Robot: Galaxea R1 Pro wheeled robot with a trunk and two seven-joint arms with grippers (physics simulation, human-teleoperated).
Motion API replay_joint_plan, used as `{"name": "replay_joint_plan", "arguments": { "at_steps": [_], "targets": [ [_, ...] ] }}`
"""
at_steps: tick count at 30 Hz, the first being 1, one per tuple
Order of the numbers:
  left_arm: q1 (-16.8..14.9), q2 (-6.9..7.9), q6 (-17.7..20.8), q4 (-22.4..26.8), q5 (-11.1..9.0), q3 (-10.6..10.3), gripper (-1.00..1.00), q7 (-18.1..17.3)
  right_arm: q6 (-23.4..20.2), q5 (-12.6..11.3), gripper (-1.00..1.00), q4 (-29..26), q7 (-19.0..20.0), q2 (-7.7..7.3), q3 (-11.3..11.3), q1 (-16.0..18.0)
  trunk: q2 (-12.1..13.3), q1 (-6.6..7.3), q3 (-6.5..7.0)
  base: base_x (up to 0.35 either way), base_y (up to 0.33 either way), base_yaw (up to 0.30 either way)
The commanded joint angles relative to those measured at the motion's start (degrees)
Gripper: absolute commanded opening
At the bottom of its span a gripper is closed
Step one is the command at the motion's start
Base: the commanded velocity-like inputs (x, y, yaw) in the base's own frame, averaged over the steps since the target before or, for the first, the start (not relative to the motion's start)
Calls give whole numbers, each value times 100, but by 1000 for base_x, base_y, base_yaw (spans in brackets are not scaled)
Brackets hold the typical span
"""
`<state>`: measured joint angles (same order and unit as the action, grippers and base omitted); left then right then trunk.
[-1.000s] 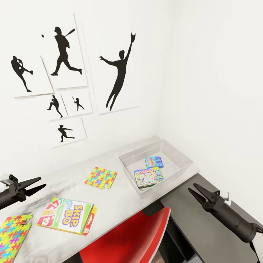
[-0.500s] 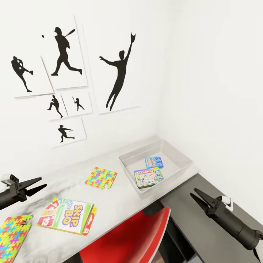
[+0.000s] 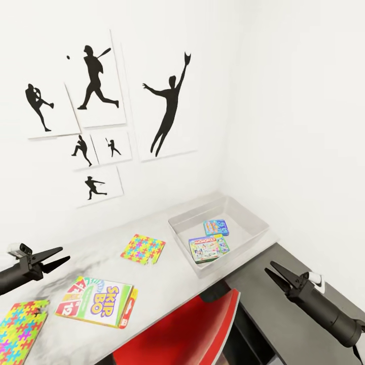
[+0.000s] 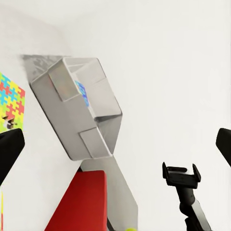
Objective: Put all the toys in the child's room - the three board games (two on the bed and one on the table), the two jigsaw puzzles on the table, and the tennis ball on the table - inside the toy box on the table in the child's room.
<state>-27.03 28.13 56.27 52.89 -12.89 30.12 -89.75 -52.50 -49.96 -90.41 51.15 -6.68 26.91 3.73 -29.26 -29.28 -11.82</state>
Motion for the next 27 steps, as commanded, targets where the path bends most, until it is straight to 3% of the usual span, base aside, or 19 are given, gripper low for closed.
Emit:
{"name": "replay_joint_plan", "arguments": {
  "at_steps": [1, 8, 27],
  "targets": [
    [-4, -38, 59, 6, 6, -2, 100, -25, -24, 3, 100, -2, 17, 0, 6, 5, -9, -2, 0, -26, 122, 0],
    [-4, -116, 52, 18, 12, -5, 100, -25, -27, 3, 100, -3, 25, 0, 14, 5, -9, -2, 66, -13, 46, 0],
    [-4, -132, 51, 21, 13, -14, 100, -25, -24, 3, 100, -3, 26, 0, 16, 5, -9, -2, 246, -1, 3, 0]
  ]
}}
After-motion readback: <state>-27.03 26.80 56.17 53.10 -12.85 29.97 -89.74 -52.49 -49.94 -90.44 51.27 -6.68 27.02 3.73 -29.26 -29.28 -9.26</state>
